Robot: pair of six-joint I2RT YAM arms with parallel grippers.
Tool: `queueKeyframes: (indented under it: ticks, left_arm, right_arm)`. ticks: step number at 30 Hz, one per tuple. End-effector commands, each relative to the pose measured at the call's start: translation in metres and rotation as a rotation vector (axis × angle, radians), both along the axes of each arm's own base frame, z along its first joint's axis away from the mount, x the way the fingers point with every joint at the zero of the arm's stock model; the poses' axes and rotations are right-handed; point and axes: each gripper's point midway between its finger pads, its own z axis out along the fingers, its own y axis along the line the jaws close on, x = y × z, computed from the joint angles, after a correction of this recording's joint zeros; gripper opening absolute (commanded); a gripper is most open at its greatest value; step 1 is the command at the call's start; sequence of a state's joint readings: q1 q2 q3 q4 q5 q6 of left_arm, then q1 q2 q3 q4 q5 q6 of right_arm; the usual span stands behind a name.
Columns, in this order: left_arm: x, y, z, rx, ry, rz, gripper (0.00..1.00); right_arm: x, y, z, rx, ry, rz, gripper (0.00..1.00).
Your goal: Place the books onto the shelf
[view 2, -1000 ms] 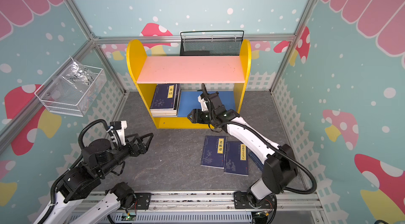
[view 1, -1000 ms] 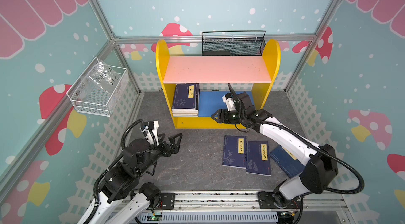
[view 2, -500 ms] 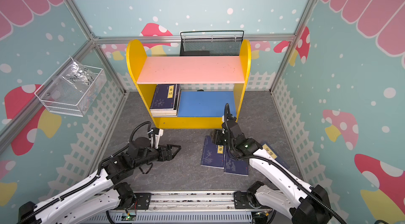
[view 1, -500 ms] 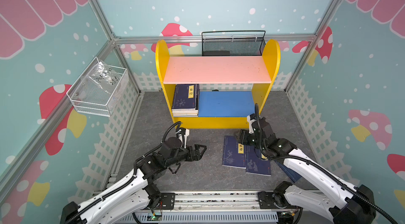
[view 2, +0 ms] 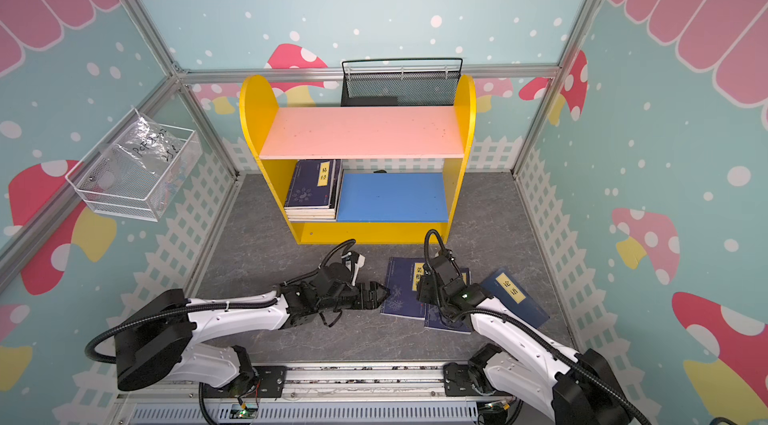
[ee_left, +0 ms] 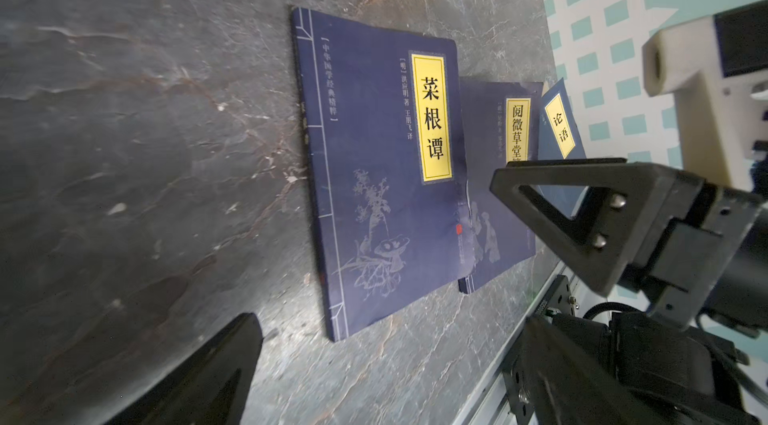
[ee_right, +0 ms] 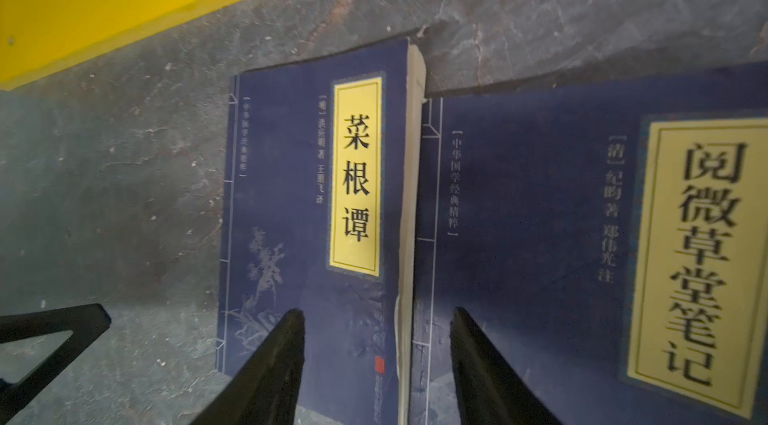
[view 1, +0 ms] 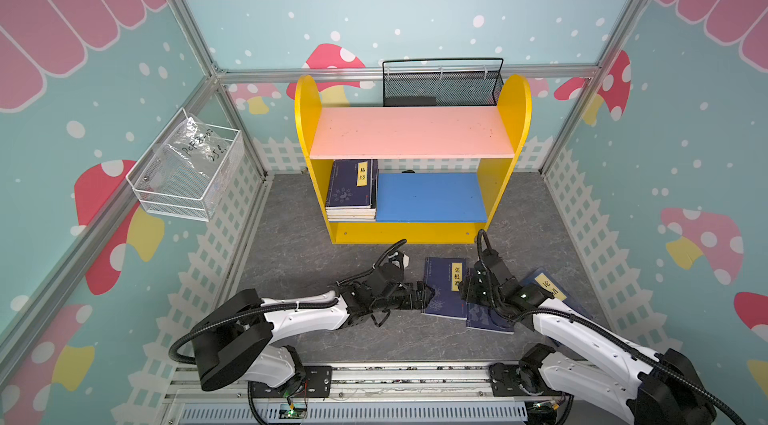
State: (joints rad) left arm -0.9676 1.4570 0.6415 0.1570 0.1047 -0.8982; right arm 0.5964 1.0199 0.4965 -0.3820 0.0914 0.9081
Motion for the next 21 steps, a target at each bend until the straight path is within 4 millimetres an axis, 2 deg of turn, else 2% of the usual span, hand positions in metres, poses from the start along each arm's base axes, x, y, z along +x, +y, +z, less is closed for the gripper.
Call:
queueKeyframes:
  ticks: [1,7,12,16,18,21]
  left_arm:
    - [0.016,-0.021,0.016,-0.097,-0.014,0.053,0.99]
    - [0.020,-0.027,-0.010,-0.038,0.030,0.091,0.99]
    - [0.024,-0.028,-0.029,0.019,0.058,0.121,0.99]
    - [0.023,-0.043,-0.043,0.019,0.100,0.097,0.99]
    - [0.021,-0.050,-0.044,-0.015,0.117,0.089,0.99]
    - [0.023,-0.052,-0.036,-0.047,0.102,0.098,0.99]
  right_arm:
    - [0.005,0.005,-0.010,0.022,0.000,0.001,0.54]
    - [-0.002,-0.005,-0.044,-0.053,0.093,-0.028,0.46]
    - [-0.004,-0.009,-0.058,-0.086,0.126,-0.032,0.42]
    - [-0.006,-0.011,-0.069,-0.119,0.158,-0.023,0.36]
    - [-0.007,-0.010,-0.074,-0.123,0.171,-0.015,0.31]
    - [-0.011,-0.012,-0.082,-0.139,0.194,-0.018,0.27]
